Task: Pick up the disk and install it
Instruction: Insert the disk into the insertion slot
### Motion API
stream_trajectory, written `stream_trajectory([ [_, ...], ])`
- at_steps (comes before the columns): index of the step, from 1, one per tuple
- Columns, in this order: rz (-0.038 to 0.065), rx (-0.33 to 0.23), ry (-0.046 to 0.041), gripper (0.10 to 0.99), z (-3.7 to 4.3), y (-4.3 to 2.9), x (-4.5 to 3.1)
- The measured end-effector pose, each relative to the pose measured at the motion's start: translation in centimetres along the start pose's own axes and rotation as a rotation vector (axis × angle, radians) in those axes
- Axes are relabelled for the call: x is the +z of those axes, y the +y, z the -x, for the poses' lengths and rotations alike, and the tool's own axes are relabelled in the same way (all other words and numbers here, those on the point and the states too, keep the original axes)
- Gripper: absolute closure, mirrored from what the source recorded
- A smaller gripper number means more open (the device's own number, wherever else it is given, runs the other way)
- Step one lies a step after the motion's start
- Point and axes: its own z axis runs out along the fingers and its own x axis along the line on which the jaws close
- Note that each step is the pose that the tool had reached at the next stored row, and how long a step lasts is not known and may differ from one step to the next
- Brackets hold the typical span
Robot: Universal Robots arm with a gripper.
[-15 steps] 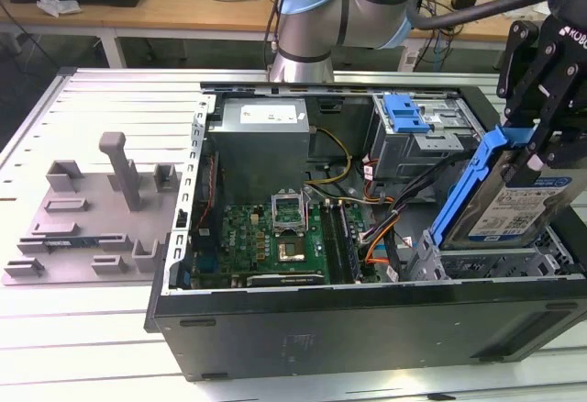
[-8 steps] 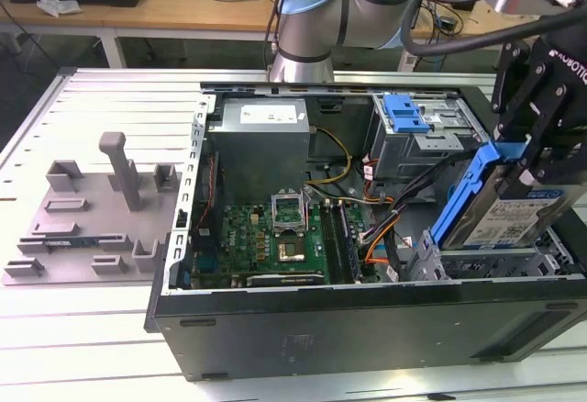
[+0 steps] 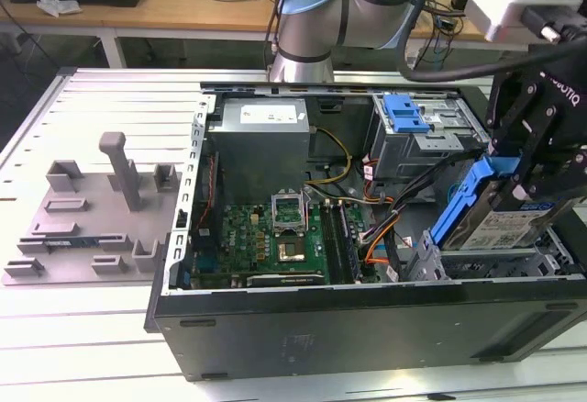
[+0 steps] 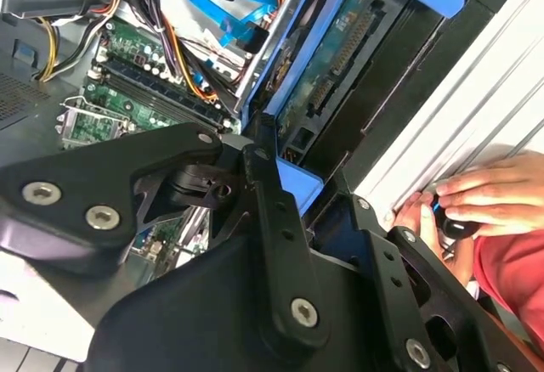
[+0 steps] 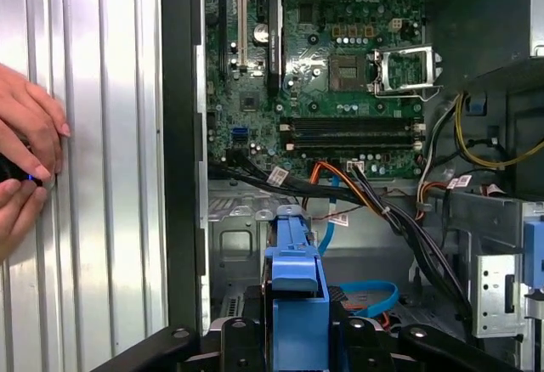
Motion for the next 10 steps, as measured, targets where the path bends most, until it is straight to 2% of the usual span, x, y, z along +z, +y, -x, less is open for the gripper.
stream_trajectory([
  [2, 0.0, 0.0, 0.0005, 0.71, -0.07, 0.0, 0.13],
  [3, 0.0, 0.0, 0.0006, 0.651, -0.09, 0.0, 0.16],
  [4, 0.0, 0.0, 0.0004, 0.651, -0.09, 0.01, 0.18],
  [5, 0.0, 0.0, 0.0001, 0.584, -0.09, 0.01, 0.19],
  [10, 0.0, 0.0, 0.0002, 0.584, -0.09, 0.01, 0.22],
])
